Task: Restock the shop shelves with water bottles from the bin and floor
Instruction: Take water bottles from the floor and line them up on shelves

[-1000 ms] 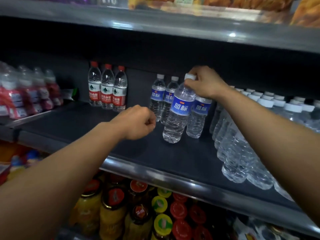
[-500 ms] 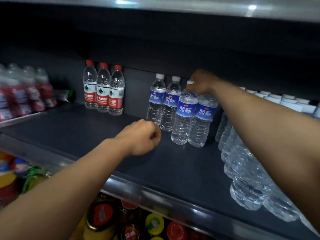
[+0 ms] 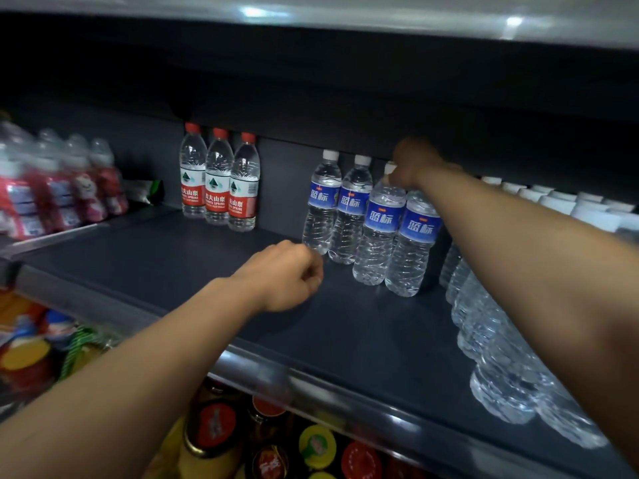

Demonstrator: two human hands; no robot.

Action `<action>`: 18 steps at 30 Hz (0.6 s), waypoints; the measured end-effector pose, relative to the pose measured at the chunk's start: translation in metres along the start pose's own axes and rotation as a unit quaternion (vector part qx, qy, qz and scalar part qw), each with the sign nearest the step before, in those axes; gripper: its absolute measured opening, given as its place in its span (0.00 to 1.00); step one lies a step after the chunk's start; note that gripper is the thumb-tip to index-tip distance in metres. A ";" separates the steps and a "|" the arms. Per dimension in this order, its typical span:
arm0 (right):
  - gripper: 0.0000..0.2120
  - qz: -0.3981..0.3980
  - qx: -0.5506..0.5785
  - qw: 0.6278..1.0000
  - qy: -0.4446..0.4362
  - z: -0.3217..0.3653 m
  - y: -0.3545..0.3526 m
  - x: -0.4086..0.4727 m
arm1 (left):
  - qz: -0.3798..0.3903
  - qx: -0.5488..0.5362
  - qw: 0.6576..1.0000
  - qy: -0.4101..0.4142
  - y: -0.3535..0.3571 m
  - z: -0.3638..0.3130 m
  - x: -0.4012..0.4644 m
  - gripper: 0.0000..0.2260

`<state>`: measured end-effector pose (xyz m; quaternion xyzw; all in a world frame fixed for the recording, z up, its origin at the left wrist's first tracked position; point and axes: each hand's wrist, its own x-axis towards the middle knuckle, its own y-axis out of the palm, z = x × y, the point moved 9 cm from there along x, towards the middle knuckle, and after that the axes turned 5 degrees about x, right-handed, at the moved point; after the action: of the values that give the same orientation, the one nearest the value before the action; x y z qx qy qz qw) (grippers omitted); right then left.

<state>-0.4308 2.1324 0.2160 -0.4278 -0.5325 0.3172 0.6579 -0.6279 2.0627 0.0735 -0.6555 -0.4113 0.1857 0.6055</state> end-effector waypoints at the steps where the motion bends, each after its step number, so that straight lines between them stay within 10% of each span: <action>1: 0.22 -0.004 0.004 1.000 -0.001 0.000 -0.001 -0.003 | -0.001 0.002 1.000 0.002 -0.002 -0.001 -0.002 0.06; 18: 0.09 -0.062 0.242 0.962 -0.110 0.131 0.025 -0.219 | 0.008 -0.016 0.998 0.054 -0.012 0.022 -0.107 0.05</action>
<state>-0.6079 1.9813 0.1078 -0.1839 -0.5347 0.4403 0.6974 -0.7111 1.9939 0.0531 -0.6772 -0.3761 0.1483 0.6148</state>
